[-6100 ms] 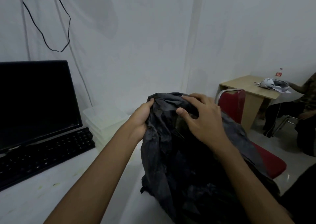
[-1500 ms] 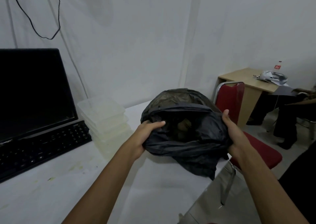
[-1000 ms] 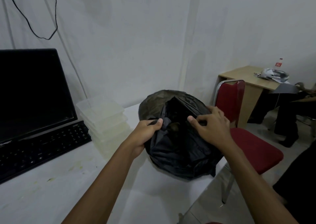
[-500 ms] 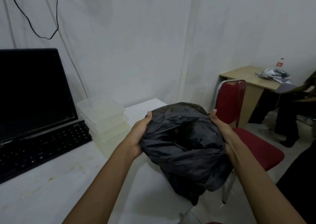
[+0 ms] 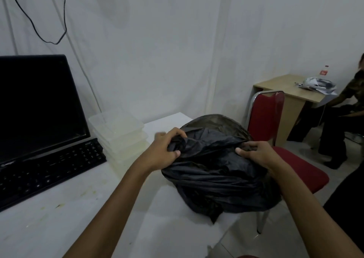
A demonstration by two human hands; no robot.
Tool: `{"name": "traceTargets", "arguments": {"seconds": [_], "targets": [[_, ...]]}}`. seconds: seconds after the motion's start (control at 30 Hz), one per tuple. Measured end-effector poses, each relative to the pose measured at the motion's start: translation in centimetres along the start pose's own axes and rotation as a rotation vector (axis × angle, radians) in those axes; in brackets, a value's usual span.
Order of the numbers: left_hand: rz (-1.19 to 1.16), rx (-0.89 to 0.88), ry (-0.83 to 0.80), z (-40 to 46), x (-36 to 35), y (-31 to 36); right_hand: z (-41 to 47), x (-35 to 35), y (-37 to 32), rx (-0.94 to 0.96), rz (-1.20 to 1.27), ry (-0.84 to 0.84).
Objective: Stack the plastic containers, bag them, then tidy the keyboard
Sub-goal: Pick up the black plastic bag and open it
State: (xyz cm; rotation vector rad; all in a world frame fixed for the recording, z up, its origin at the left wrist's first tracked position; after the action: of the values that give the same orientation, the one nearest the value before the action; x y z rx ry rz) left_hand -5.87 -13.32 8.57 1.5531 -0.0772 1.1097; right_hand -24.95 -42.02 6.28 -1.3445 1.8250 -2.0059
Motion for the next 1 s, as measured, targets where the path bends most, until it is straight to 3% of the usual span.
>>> {"name": "traceTargets", "arguments": {"seconds": [0.1, 0.13, 0.2, 0.33, 0.5, 0.73, 0.87, 0.93, 1.0], "targets": [[0.452, -0.065, 0.282, -0.3, -1.7, 1.2, 0.2, -1.1, -0.7, 0.046, -0.392, 0.211], [0.536, -0.118, 0.309, -0.4, -2.5, 1.8, -0.1, -1.4, -1.4, 0.107, -0.477, 0.285], [0.636, -0.157, 0.214, -0.1, -4.2, 2.3, -0.9, -2.4, -2.9, 0.187, -0.508, 0.288], [0.640, -0.005, -0.081, 0.7, -6.5, 1.2, -0.3, -4.7, -2.6, 0.104, -0.521, 0.014], [0.712, 0.080, -0.139, 0.8, -7.2, -1.0, -0.5, -5.5, 0.1, 0.229, -0.365, -0.338], [0.240, 0.066, 0.030, 1.2, -5.2, -0.9, -0.7, -2.9, -0.5, 0.288, -0.465, -0.411], [-0.120, 0.109, 0.071, 1.2, -4.3, -0.9, -1.5, -2.4, -2.9, 0.301, -0.222, -0.382], [-0.274, 0.149, 0.088, 1.3, -3.9, -1.0, -1.6, -2.6, -3.2, 0.290, -0.030, -0.307], [-0.367, 0.167, 0.082, 0.9, -3.7, -0.9, -1.7, -3.1, -3.3, 0.287, -0.017, -0.200]]}}
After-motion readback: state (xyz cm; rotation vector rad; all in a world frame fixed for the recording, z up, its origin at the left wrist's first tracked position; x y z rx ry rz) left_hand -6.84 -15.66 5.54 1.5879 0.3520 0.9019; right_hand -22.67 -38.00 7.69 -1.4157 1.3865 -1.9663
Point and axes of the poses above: each hand's wrist, its own z-axis towards the middle knuckle, its own x-axis out of the back of the hand, y = z × x, the point moved 1 cm from there along z, towards the middle knuckle, and after that the axes turned 5 degrees about z, right-handed, at the moved point
